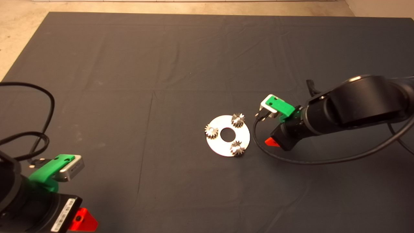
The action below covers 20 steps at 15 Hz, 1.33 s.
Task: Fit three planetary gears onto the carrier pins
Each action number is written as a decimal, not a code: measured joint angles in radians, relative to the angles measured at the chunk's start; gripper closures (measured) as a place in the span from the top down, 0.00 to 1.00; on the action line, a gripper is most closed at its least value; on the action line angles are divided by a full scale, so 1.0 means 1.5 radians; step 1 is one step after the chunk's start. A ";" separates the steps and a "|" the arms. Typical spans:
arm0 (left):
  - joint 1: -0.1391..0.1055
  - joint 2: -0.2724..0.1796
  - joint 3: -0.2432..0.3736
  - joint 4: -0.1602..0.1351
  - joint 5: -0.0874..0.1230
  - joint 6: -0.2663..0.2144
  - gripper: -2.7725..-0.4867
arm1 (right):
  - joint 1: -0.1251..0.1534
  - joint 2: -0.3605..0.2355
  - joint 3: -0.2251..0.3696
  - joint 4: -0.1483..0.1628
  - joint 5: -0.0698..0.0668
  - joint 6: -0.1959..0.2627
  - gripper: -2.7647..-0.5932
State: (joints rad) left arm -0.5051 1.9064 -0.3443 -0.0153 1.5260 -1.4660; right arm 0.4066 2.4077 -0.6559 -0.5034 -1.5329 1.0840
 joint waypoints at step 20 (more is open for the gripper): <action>-0.004 0.069 0.000 -0.005 -0.035 0.018 1.00 | 0.027 -0.199 0.168 0.302 -0.001 0.348 0.79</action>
State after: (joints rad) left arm -0.5113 2.0100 -0.3443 -0.0230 1.4734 -1.4387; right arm 0.4475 2.1092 -0.4045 -0.0500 -1.5340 1.6065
